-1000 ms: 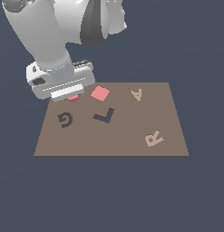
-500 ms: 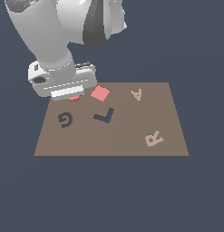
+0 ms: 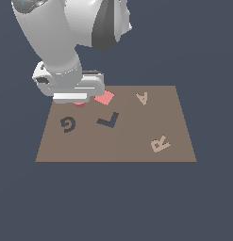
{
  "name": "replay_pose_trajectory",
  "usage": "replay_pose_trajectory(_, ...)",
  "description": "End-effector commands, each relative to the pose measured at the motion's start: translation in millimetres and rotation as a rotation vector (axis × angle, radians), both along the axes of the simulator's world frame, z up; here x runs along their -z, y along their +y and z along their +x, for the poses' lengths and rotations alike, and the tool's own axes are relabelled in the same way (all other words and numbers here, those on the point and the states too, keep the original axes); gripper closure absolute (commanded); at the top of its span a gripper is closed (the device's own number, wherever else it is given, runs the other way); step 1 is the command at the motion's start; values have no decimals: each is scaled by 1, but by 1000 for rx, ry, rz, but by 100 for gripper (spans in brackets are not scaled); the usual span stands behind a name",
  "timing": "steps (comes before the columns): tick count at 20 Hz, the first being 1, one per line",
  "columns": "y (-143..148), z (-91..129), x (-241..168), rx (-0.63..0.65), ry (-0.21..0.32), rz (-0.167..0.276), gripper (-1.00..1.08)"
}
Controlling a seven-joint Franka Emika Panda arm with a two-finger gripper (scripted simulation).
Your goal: Insert a designated object into the corresponding slot on a board.
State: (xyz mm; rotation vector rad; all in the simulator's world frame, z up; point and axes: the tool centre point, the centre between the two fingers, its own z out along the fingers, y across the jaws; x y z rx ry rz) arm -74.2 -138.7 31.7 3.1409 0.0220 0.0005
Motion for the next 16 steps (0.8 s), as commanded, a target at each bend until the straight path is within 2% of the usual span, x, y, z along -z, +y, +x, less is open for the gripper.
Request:
replay_pose_trajectory(1,4,2,0,85,-1,0,108)
replay_pose_trajectory(16,25,23,-3,660,-1,0,108)
